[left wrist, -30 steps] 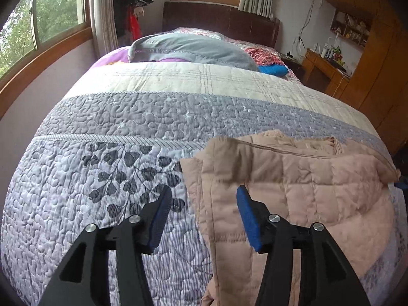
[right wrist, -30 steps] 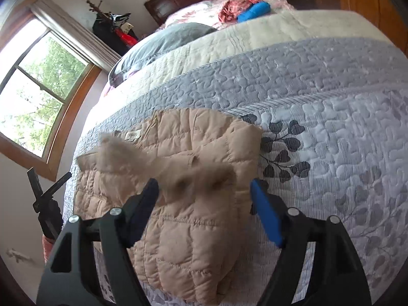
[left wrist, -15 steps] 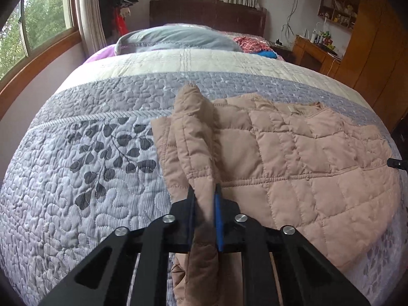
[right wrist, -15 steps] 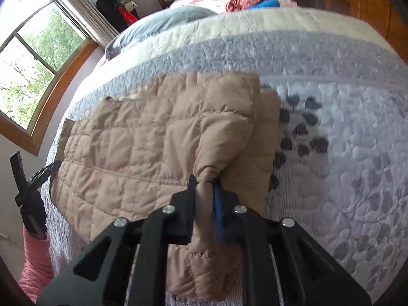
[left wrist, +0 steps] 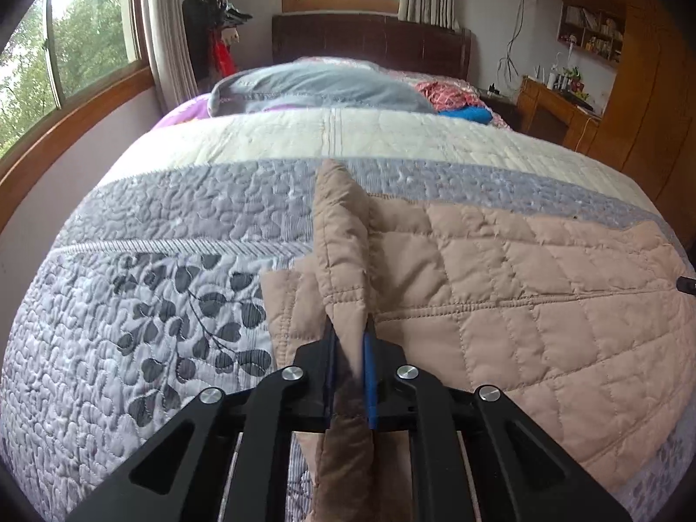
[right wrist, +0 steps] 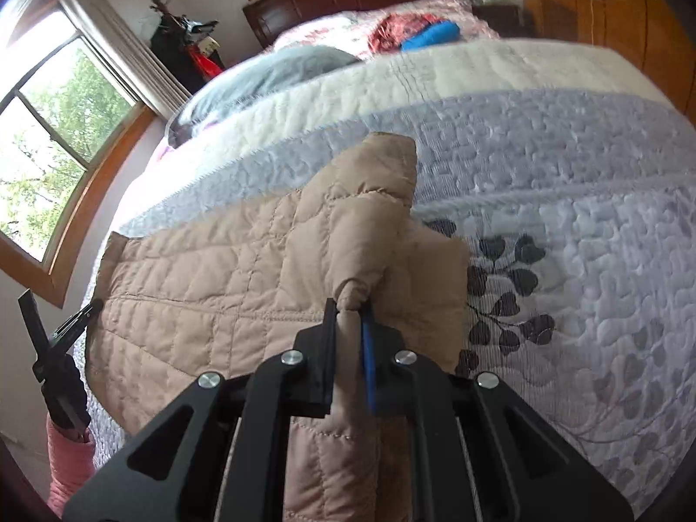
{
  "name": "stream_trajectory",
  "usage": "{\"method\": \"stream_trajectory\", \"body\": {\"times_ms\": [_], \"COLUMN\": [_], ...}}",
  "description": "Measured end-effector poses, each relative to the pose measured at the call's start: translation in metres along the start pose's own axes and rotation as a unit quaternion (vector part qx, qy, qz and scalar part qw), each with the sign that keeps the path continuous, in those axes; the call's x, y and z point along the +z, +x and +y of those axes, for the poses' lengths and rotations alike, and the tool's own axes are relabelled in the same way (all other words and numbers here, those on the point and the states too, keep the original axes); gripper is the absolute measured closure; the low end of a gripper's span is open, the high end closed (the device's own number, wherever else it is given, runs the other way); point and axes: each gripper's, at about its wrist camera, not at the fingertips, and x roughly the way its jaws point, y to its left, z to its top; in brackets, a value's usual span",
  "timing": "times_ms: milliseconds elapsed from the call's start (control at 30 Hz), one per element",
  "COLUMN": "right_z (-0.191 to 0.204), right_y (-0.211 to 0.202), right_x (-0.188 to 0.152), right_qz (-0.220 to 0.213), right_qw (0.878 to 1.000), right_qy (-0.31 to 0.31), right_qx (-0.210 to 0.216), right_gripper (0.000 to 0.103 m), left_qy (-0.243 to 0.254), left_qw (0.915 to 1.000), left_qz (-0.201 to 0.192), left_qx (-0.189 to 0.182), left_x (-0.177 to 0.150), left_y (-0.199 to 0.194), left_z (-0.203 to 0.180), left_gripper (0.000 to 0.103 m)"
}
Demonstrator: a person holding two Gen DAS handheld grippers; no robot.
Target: Fold large clothes
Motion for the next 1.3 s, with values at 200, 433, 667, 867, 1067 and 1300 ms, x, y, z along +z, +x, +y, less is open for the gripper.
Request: {"method": "stream_trajectory", "body": {"times_ms": [200, 433, 667, 867, 1067, 1300], "right_z": [-0.017, 0.008, 0.057, 0.092, 0.096, 0.081], "right_y": [0.037, 0.008, -0.045, -0.038, -0.010, 0.021], "right_x": [-0.016, -0.021, -0.056, -0.100, -0.124, -0.128], "right_qz": [0.029, 0.002, -0.030, 0.003, 0.032, 0.056], "right_qw": [0.999, 0.998, 0.997, 0.996, 0.993, 0.995], "right_qy": [0.019, -0.016, -0.050, -0.084, -0.098, -0.077], "right_qx": [0.000, -0.067, -0.047, -0.028, -0.049, -0.039], "right_gripper": [0.090, 0.081, 0.081, 0.081, 0.082, 0.085], "left_qy": [0.032, 0.039, 0.032, 0.054, 0.080, 0.082], "left_qw": [0.9994, 0.9982, 0.9988, 0.9982, 0.9966, 0.9957], "left_qz": [0.012, 0.002, -0.030, -0.019, 0.013, 0.025], "left_qx": [0.011, 0.045, 0.021, -0.016, -0.016, -0.037], "left_x": [-0.016, -0.014, -0.031, -0.062, -0.088, -0.104], "left_y": [0.025, -0.007, -0.077, -0.088, -0.060, -0.040], "left_z": [-0.004, -0.009, -0.031, -0.069, -0.078, -0.070], "left_gripper": [0.086, 0.077, 0.077, 0.077, 0.077, 0.076]}}
